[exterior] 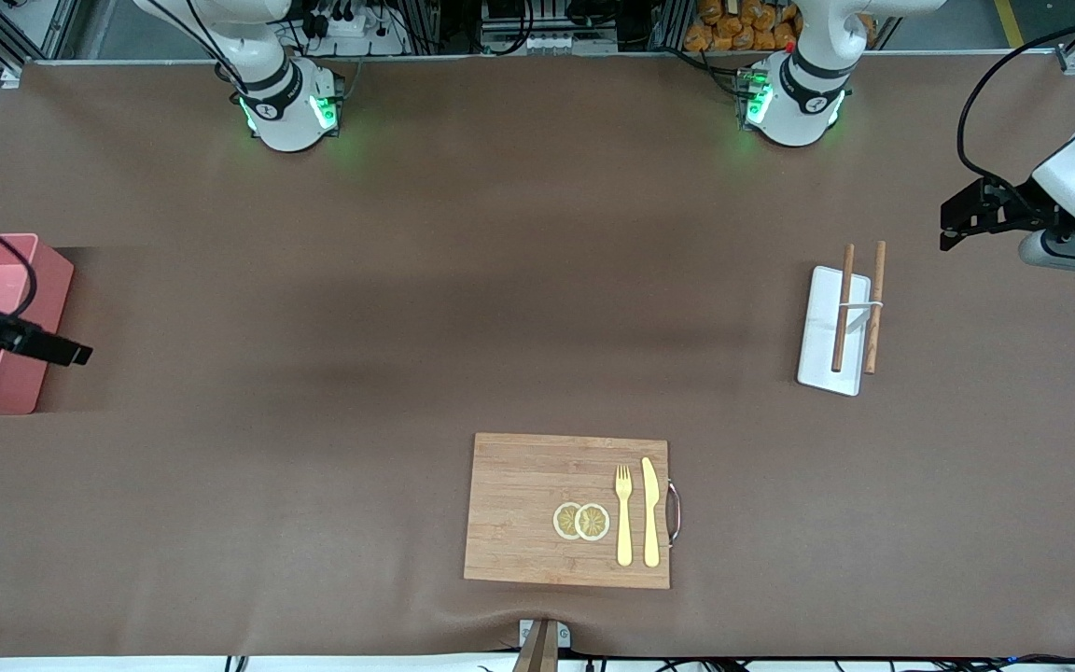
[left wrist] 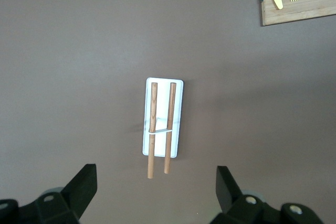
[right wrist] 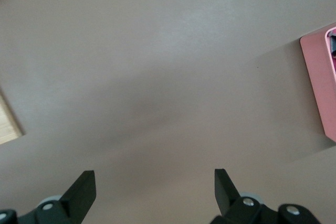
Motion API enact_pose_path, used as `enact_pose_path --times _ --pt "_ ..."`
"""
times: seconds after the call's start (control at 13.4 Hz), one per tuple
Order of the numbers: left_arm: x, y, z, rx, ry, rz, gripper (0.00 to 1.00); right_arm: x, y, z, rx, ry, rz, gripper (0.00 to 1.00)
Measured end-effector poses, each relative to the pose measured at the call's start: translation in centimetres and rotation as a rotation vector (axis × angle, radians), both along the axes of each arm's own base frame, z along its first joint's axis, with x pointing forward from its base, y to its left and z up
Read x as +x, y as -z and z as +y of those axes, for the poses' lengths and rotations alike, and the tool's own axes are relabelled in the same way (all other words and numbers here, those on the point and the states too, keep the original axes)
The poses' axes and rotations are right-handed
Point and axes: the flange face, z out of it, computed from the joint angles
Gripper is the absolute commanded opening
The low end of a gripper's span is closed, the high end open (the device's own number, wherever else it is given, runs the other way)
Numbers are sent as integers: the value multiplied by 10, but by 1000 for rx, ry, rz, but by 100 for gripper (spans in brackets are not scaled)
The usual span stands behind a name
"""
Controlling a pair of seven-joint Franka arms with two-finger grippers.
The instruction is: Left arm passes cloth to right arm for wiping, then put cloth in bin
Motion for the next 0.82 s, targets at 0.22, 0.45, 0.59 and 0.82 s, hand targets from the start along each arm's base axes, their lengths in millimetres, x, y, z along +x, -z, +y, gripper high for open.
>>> enact_pose_path --times 0.22,0.45,0.59,0.82 --pt "0 -1 5 0 -10 -2 100 -3 -5 43 -15 3 -7 100" --pt "1 -4 8 0 -32 -8 100 -6 -10 66 -24 -8 -15 100" --pt "-2 -13 7 -1 -110 -26 100 -10 -20 61 -22 -5 -32 100" --pt "-12 -25 3 -4 -159 -35 100 -9 -22 19 -13 -6 -36 100"
